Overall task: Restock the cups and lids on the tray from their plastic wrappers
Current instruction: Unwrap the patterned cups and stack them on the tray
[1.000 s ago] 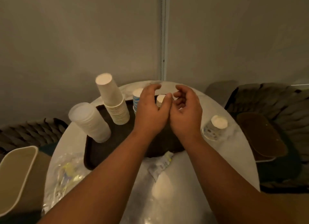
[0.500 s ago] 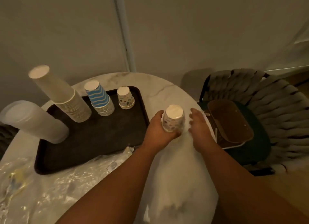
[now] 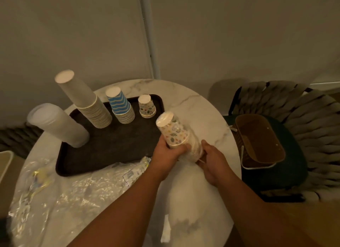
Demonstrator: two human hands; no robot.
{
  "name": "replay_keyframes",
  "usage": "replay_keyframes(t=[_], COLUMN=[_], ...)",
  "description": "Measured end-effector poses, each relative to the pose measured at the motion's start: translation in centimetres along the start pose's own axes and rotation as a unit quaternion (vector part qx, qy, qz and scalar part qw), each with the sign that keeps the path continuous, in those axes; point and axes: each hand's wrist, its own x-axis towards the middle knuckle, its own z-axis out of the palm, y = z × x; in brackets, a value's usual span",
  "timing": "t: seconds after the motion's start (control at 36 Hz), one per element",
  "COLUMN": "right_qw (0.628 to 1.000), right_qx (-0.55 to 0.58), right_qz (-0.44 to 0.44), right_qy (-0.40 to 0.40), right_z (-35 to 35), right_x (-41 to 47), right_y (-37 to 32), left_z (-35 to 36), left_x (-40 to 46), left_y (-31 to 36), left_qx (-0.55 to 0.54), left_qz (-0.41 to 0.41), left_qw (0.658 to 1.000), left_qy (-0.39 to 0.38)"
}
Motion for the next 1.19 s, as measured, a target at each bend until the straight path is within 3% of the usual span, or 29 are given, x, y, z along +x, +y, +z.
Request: replay_keyframes(t=[0.14,0.42,0.69,0.86,1.0,1.08,1.19], right_qw=[0.963,0.922,0.97,0.98,0.993,0.983,0.969], right_qx=[0.212,0.266,0.188,0.149,0.015,-0.136,-0.209], right_qz=[0.085,0.049,0.006,0.006,0.008,-0.014,-0.118], right_qy=[-0.142,-0.278,-0.155,-0.13,-0.118,-0.125,-0.063], right_z=[1.8,8.0,8.8,7.2,4.3,3.1,2.6], right_x=[-3.4,-8.7,-10.0,-8.2,-7.1,-7.2,-7.7], right_y=[1.5,5.5,7.0,6.2,6.0,5.6,4.5], left_z=[-2.1,-8.6,-13.1,-12.3,-11.0,-10.1,-9.5], left_x=[-2.2,-5.8,-7.2,-7.2,-6.9,-6.9,-7.0], left_y=[0.7,2.1,4.5,5.0,4.8,4.3,4.2], left_qx=[-0.099,-0.14,-0.244,-0.314,-0.341,-0.347,-0.323], left_qz=[-0.028,-0.009,0.001,0.017,0.02,0.016,0.004], left_qw=[0.994,0.989,0.97,0.949,0.937,0.935,0.944], left_qy=[-0.041,-0.048,-0.017,0.028,0.066,0.068,0.063])
